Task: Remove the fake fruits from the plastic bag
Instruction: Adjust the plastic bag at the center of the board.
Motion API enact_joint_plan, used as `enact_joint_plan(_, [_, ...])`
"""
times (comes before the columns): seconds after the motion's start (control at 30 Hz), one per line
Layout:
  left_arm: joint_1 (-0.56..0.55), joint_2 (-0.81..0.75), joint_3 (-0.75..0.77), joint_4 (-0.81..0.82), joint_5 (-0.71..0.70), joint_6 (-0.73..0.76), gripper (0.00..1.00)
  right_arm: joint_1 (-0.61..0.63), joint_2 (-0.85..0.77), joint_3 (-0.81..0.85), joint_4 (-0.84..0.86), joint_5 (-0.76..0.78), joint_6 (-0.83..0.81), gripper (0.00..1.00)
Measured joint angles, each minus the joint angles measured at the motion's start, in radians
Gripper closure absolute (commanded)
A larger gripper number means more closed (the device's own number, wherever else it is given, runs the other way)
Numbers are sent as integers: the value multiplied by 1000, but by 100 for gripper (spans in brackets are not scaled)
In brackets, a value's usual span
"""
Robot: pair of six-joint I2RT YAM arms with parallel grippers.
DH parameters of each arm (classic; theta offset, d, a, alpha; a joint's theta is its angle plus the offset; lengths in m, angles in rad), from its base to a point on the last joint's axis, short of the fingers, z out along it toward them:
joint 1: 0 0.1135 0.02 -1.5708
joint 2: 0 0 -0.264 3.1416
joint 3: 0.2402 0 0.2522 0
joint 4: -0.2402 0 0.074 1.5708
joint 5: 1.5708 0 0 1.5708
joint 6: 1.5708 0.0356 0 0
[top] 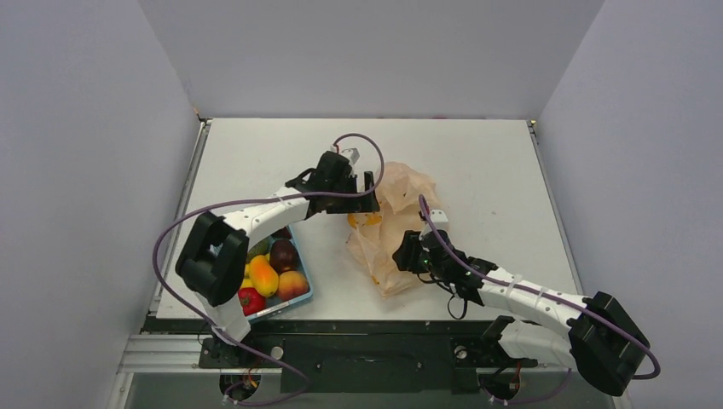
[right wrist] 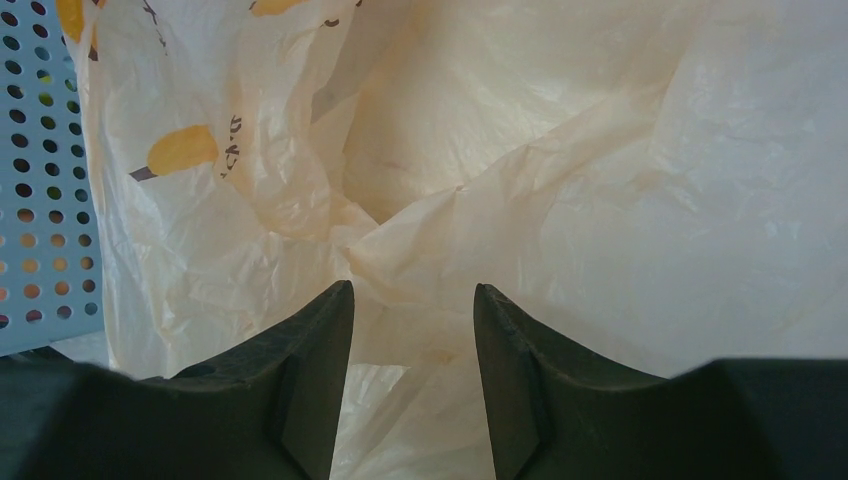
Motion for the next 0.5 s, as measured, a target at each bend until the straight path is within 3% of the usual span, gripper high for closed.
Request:
enact_joint_plan(0.1, [-2, 94, 67, 0, 28, 31, 4, 0, -8, -17, 21, -4, 8, 56])
enact_joint_plan(0.17, [-2, 135, 91, -3, 44, 39, 14, -5, -16, -27, 23, -5, 12, 56])
enact_joint_plan(0.2, [-2, 154, 105, -8, 52, 43, 29, -8, -20, -27, 23, -5, 14, 56])
enact_joint_plan(0.3, [-7, 197, 151, -21, 74, 55, 53, -20, -42, -30, 25, -3, 18, 56])
enact_joint_plan(0.33, [-9, 201, 159, -24, 79, 55, 73, -23, -52, -32, 26, -2, 19, 56])
enact_joint_plan(0.4, [-16, 203, 175, -32, 89, 61, 97, -29, -72, -37, 30, 6, 26, 56])
enact_joint_plan(0.5, [-40, 201, 198, -38, 98, 72, 100, -41, -100, -50, 36, 32, 50, 56])
